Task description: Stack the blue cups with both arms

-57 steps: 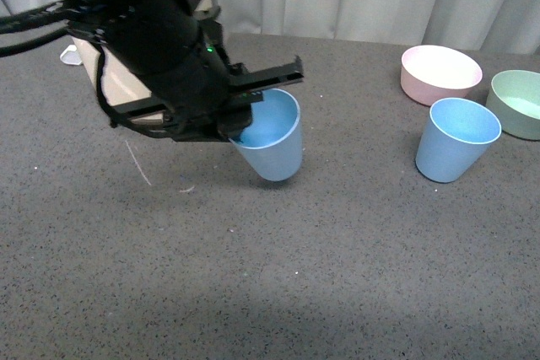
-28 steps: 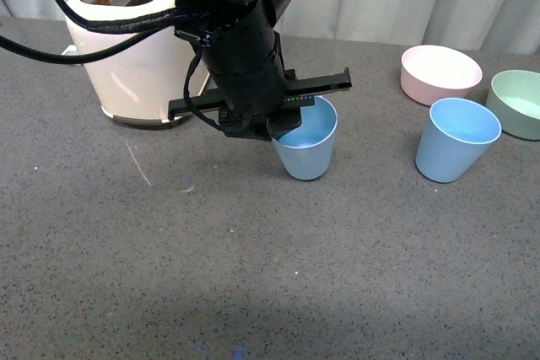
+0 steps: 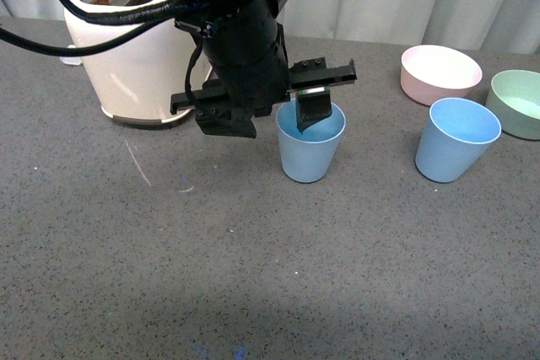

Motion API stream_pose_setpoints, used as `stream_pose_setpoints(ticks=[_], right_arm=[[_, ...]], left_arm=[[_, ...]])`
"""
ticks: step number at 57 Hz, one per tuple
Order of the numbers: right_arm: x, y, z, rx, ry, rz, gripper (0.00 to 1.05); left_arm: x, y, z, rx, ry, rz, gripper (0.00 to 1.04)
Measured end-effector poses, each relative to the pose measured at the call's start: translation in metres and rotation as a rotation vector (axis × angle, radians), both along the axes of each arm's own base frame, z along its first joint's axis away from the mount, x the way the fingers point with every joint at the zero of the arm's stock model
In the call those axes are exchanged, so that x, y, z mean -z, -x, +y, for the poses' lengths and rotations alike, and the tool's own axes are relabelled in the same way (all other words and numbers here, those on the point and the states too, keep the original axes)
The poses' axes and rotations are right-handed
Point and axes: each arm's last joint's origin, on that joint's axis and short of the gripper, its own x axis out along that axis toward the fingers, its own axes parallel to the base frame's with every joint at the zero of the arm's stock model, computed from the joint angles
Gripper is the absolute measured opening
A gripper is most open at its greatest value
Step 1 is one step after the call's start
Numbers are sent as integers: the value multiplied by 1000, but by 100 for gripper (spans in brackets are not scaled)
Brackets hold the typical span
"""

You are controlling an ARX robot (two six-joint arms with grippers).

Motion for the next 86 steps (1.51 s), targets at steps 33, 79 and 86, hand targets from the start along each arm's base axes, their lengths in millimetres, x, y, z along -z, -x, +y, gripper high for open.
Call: stream_pose_setpoints(ticks=[33, 79, 86], right_arm=[[0, 0, 0, 0, 0, 0, 95], [0, 0, 0, 0, 0, 0, 95], [0, 0, 0, 0, 0, 0, 95]], left_arm=[[-38, 85, 107, -155, -144, -1120, 38], [-47, 225, 197, -135, -185, -1096, 4], [-47, 239, 208, -128, -180, -1099, 4]])
